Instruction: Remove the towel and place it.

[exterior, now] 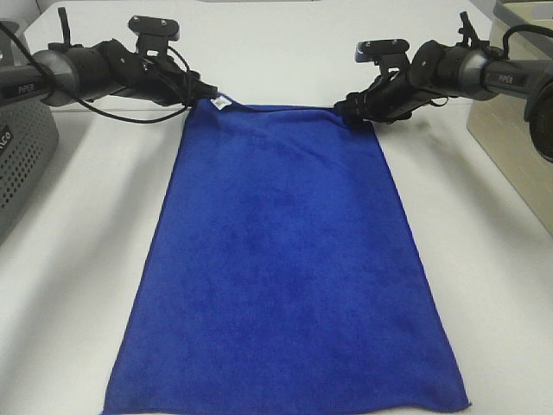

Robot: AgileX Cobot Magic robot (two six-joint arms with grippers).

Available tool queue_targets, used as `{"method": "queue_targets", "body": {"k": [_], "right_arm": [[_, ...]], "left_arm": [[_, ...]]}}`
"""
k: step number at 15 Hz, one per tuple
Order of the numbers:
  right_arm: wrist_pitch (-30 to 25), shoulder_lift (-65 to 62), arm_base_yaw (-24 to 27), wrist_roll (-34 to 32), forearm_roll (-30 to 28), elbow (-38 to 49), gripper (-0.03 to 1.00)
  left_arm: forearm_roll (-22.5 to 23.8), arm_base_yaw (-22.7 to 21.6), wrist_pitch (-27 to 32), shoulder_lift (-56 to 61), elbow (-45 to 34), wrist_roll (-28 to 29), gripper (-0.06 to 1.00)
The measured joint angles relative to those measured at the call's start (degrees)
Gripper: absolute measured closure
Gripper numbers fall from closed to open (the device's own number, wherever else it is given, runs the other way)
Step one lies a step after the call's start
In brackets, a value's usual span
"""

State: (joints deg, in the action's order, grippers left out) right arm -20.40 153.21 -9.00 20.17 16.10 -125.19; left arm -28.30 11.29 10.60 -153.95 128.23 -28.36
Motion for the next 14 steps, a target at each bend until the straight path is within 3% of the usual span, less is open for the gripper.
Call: {"method": "queue_targets", "body": {"k": [1,3,10,14], "right_arm": [[-1.9,-0.7,0.0,0.0,-0.3,0.0,0.27],[-5.3,-2.3,0.0,0.0,-0.6,0.0,0.27],[-6.0,-10.6,0.0,0.0,2.1,0.0,0.27],[-12.5,-15.8,0.0,0.0,2.8,0.0,0.27]], "left_arm": [[0.1,0.0,0.0,0.0,0.0,0.0,0.31],[0.6,0.0,0.7,0.2,0.0,0.0,0.24],[0.9,0.0,6.4,6.5,0.1,0.1,0.22],[1.1,0.0,16.8,11.1,0.1,0.5,0.22]]}}
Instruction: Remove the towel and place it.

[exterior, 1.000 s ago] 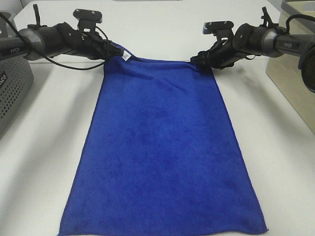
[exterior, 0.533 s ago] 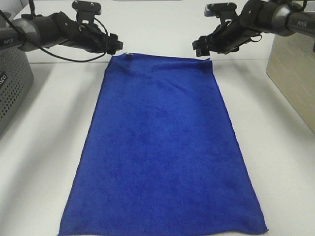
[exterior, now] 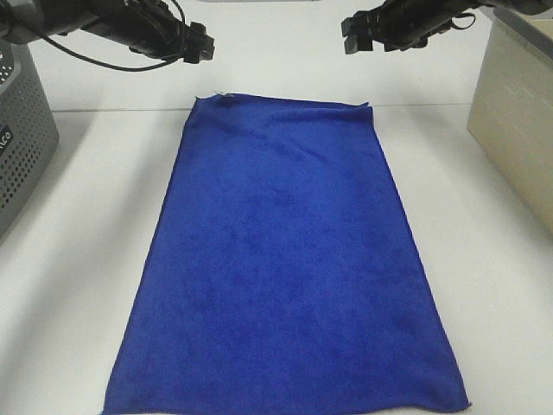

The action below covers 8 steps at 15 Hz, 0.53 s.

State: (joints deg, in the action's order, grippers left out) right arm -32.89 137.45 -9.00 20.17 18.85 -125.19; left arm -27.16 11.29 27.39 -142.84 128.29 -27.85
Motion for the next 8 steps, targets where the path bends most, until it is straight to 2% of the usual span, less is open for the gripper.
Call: {"method": "queue_targets", "body": {"k": [2,3,6,8], "right_arm": [[-4.8,-2.6,0.0,0.0,0.0,0.0,0.27],[-8.4,-4.6,0.0,-0.1,0.1,0.0,0.27],[-17.2,-10.3,0.0,-4.0,-2.3,0.0,0.27],[-21.9,-14.8,0.0,-10.4,-8.5,0.0,0.27]], "left_arm": [[1.7,0.0,5.2,1.8,0.0,1.9,0.22],[4.5,0.0,9.2,3.4,0.0,4.8,0.22],[15.7,0.0,20.4,8.2,0.0,17.5,0.22],[22.6,-0.1,26.9,11.7,0.0,25.1,0.22]]}}
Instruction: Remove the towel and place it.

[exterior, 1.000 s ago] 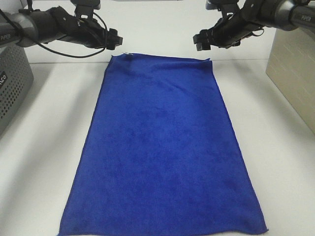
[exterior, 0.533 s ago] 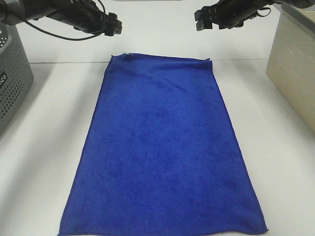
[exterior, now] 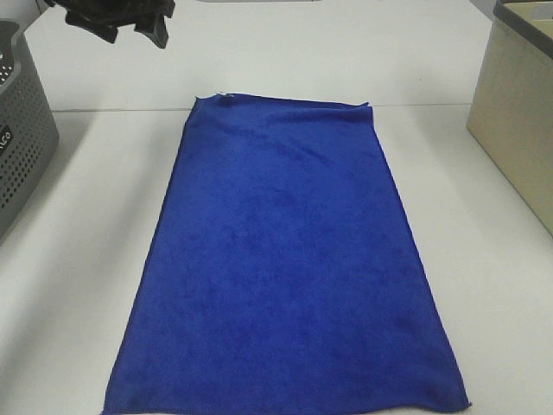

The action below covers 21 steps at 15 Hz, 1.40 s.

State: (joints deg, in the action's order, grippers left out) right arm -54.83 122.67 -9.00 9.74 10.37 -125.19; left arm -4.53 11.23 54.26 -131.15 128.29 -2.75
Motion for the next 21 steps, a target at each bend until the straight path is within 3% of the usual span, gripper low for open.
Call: {"method": "queue_targets", "body": {"k": [2,5,9,12,14,17,21], "right_arm": [[-8.0,-6.5,0.3,-8.0,-8.9,0.0,0.27],[-13.8,-10.0,3.0,-10.2,-9.8,0.0,0.27],[-14.9,-10.3,8.5,-10.6,-9.4,0.0,0.27],[-14.8,-12.3,9.5,-10.6,-8.4,2.3,0.27],[-14.8,-18.3,9.5,-10.6,-8.4,9.6,0.27],[-14.8,-34.8,9.4,-11.1,-8.4,26.1,0.27],[-15.1,-57.4,9.4,-13.1,-8.0,44.7,0.27]], "left_arm": [[4.1,-1.3,6.2,5.8,0.1,3.8,0.22],[4.0,-6.2,12.5,10.1,0.2,5.6,0.22],[3.8,-13.9,15.1,11.3,0.2,6.5,0.22],[3.7,-15.8,15.2,12.1,-1.0,5.5,0.22],[3.2,-15.8,15.2,16.3,-6.5,3.7,0.22],[2.2,-15.8,15.3,28.6,-20.8,0.3,0.22],[2.2,-15.8,15.4,46.4,-37.5,-0.1,0.22]]}}
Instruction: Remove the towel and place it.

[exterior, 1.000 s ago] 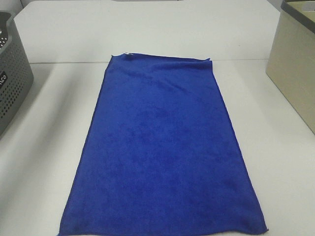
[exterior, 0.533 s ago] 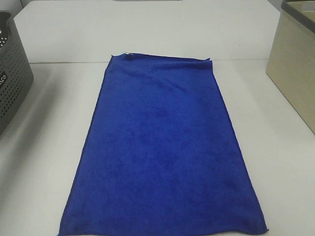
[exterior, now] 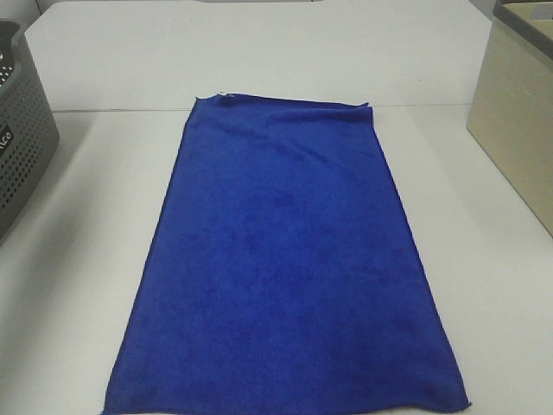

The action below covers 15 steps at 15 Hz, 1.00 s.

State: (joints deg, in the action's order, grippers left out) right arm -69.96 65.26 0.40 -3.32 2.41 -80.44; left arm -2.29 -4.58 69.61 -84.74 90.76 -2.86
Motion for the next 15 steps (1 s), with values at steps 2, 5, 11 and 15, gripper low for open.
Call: {"method": "queue_targets", "body": {"k": [2,5,11,15], "right_arm": [[0.0,-10.3,0.0,-0.4,0.2,7.6,0.27],[0.0,-23.5,0.0,-0.5,-1.1,16.3,0.27],[-0.1,-43.8,0.0,-0.5,-2.4,32.4,0.27],[-0.1,-50.9,0.0,-0.1,-3.2,39.1,0.27]], "left_arm": [[0.0,0.0,0.0,8.7,-8.4,0.0,0.22],[0.1,0.0,-0.2,21.0,-20.7,0.0,0.22],[0.1,0.0,-7.0,42.8,-41.4,0.6,0.22],[0.1,0.0,-9.9,56.3,-51.5,0.3,0.22]]}}
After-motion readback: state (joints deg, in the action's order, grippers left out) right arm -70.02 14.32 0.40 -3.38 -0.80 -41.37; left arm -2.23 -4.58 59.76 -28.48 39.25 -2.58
